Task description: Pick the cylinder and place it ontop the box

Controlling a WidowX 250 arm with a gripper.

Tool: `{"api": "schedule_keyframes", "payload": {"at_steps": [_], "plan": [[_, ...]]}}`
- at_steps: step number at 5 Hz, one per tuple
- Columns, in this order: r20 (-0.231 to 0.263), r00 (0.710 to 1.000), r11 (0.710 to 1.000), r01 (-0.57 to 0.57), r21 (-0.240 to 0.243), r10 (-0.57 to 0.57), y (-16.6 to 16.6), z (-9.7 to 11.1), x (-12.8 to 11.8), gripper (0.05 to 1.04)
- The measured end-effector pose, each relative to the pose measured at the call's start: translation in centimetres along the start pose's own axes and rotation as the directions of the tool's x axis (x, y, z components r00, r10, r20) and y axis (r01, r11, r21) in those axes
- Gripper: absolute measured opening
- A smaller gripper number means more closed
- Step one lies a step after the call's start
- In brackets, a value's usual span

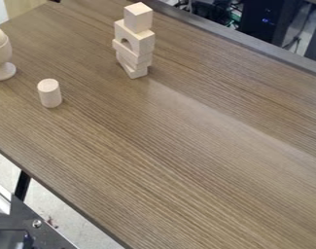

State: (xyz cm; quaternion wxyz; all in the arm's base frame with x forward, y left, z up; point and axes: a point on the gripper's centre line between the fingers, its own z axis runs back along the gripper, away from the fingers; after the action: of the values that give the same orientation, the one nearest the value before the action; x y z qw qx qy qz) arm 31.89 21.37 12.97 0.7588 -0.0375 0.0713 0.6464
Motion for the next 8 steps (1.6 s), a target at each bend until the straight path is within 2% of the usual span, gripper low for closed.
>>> {"api": "schedule_keyframes", "payload": {"at_steps": [1, 2, 3, 4, 6, 7, 8], "plan": [[-0.03, 1.0, 1.0, -0.003, 0.03, 0.004, 0.0, -1.5, 0.1, 1.001], [-0.01, 0.997, 0.989, 0.077, 0.124, -0.077, 1.9, -4.7, -0.5, 1.0], [0.137, 0.969, 0.962, 0.176, 0.211, -0.207, 3.6, -5.7, -2.4, 1.0], [0.214, 0.934, 0.938, 0.228, 0.26, -0.287, 5.2, -6.3, -3.2, 1.0], [0.192, 0.939, 0.938, 0.231, 0.259, -0.284, 7.1, -6.6, -2.9, 1.0], [0.125, 0.956, 0.952, 0.237, 0.195, -0.264, 7.7, -6.2, -2.5, 1.001], [0.054, 0.969, 0.964, 0.233, 0.131, -0.242, 8.1, -6.8, -2.0, 1.0]]}}
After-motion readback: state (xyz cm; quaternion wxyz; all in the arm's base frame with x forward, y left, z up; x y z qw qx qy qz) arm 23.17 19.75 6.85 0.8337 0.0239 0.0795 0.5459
